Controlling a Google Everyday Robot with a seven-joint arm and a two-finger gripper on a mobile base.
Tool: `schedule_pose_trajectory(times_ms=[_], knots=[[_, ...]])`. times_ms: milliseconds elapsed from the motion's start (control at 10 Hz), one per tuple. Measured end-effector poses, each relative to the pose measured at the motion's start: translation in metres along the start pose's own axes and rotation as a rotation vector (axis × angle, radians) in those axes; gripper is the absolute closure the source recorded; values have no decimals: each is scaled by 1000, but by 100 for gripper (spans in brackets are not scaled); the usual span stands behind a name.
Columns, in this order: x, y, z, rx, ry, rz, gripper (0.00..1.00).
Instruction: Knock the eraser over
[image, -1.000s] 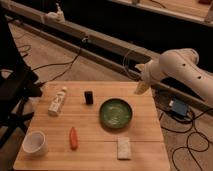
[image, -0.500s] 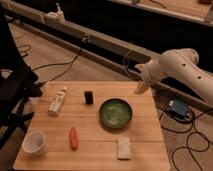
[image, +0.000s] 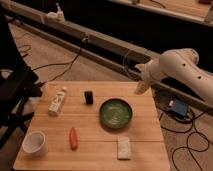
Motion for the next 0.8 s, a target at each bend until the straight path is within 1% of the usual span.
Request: schedule_pose_trajectory(times_ms=[200,500,800], knots=[[0,0,0,0,0,0,22],[0,0,0,0,0,0,47],[0,0,0,-1,0,0,78]])
